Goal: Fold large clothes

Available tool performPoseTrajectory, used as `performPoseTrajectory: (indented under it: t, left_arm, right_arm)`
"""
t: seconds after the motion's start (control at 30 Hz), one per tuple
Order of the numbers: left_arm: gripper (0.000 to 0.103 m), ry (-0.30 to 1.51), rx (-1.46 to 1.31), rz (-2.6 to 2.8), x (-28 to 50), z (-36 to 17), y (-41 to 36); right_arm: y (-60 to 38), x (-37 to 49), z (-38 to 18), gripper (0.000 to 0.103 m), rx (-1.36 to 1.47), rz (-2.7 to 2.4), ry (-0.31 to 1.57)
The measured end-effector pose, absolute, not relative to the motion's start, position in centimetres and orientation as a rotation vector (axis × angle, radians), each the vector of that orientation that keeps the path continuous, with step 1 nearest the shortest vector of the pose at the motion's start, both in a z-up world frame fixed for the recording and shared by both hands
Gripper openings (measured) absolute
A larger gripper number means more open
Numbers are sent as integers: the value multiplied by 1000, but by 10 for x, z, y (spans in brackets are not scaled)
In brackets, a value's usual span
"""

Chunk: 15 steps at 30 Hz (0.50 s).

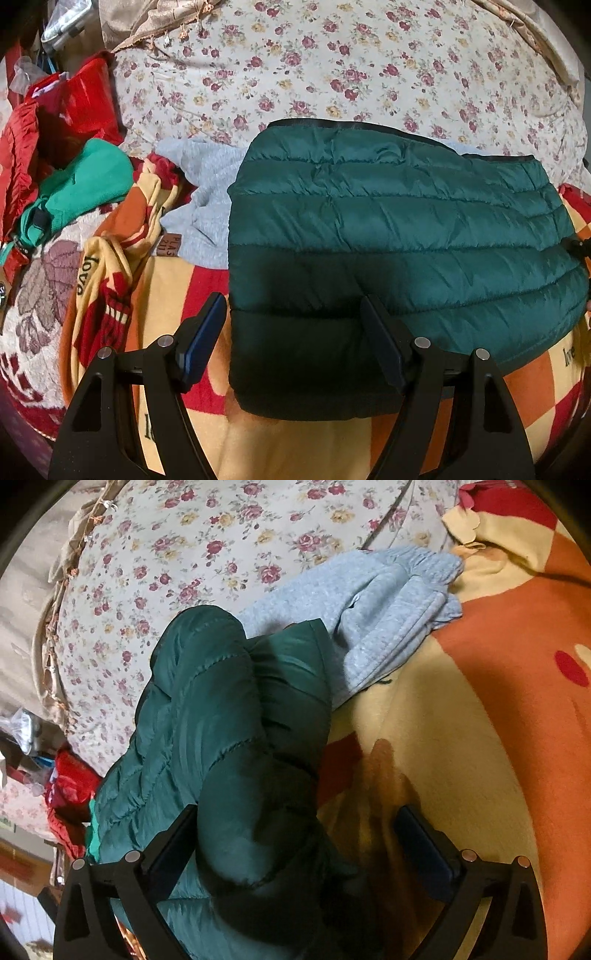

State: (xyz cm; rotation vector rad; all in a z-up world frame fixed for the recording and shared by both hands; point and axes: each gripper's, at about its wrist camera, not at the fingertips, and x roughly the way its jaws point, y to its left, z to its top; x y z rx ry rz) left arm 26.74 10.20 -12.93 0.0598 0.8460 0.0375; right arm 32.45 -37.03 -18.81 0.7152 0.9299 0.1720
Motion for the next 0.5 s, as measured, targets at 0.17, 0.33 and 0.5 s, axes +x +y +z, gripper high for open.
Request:
performPoseTrajectory:
  t: [0.17, 0.33, 0.5]
  left_arm:
    - [75, 845, 59, 37, 268, -130, 101]
    - [75, 845, 59, 34, 268, -130, 100]
    - [75, 846, 56, 32, 269, -130, 101]
  right_arm:
    - [-370, 324, -185, 103, 724, 193, 931]
    - [-363, 326, -179, 102, 716, 230, 929]
    - [-346, 333, -180, 103, 658, 261, 967]
